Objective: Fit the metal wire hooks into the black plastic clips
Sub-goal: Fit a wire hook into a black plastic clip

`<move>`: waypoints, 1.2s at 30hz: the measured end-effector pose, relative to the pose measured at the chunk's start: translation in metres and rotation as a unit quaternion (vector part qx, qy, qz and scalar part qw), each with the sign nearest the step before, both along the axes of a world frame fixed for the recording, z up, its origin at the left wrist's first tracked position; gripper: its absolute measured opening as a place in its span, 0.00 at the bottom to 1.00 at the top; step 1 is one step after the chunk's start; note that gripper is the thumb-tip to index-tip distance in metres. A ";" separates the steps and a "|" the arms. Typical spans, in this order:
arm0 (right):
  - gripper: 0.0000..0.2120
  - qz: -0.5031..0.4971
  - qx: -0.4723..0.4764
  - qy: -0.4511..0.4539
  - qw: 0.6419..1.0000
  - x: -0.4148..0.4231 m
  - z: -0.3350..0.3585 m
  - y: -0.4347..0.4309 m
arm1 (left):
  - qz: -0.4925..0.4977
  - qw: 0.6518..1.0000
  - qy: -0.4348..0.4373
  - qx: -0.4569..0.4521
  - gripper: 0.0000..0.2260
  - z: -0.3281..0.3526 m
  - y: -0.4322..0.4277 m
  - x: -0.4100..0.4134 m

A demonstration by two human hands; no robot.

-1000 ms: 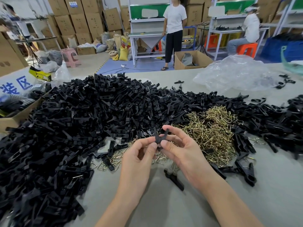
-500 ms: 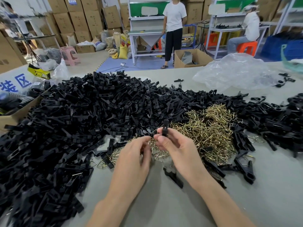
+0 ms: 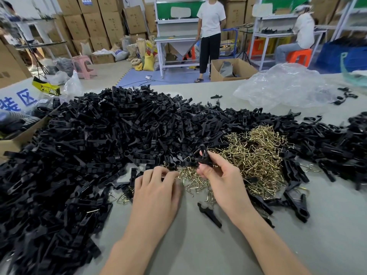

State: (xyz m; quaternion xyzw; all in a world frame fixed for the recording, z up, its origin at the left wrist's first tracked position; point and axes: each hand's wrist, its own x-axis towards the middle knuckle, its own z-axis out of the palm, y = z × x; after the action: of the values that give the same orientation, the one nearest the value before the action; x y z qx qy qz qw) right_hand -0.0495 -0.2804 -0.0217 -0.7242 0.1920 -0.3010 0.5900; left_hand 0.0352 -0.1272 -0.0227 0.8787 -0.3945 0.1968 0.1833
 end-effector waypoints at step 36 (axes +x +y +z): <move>0.13 0.020 -0.191 0.029 0.981 -0.002 0.002 0.015 | 0.001 0.750 0.490 -0.445 0.03 0.018 -0.013 -0.003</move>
State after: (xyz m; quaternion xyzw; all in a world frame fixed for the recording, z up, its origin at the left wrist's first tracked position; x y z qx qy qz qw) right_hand -0.0518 -0.2656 -0.0192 -0.8358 0.1337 -0.2990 0.4407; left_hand 0.0318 -0.1404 -0.0051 0.6743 -0.1178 -0.1070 0.7211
